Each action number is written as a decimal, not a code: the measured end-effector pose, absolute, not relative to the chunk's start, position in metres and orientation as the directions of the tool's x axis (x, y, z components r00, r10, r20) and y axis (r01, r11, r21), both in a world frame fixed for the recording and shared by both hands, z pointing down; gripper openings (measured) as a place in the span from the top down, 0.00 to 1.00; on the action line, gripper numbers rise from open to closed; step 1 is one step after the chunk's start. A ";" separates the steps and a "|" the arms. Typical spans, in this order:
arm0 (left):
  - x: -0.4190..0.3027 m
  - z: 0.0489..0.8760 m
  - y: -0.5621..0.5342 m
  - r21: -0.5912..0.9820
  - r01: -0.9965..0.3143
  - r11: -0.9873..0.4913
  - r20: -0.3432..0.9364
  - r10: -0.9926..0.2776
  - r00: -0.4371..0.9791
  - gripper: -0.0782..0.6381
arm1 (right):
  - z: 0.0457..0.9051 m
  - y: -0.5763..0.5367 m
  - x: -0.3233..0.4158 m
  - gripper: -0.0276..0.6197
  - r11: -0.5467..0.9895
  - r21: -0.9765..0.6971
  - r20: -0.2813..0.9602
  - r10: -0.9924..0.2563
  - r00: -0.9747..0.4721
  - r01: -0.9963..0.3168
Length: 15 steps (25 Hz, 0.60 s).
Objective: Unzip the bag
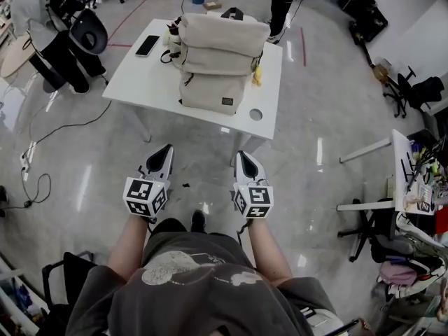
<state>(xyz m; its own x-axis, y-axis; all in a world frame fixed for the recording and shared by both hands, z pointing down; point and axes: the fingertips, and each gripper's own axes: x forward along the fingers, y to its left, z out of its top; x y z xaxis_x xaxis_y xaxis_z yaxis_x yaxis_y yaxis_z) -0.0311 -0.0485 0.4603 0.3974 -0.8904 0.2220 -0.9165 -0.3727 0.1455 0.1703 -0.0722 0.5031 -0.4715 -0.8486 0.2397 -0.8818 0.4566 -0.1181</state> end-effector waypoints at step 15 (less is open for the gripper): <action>-0.013 0.454 -0.086 0.141 -0.901 -0.411 0.221 -0.874 0.433 0.88 | 0.505 -0.095 0.185 0.96 0.422 -0.134 0.247 -0.862 -0.443 -0.896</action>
<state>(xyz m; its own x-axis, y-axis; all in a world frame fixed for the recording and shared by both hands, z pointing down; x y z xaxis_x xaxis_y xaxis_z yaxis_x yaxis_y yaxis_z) -0.0132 -0.0860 0.4542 0.4328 -0.8741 0.2207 -0.9009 -0.4105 0.1407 0.1853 -0.0949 0.5051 -0.4430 -0.8617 0.2474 -0.8965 0.4224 -0.1339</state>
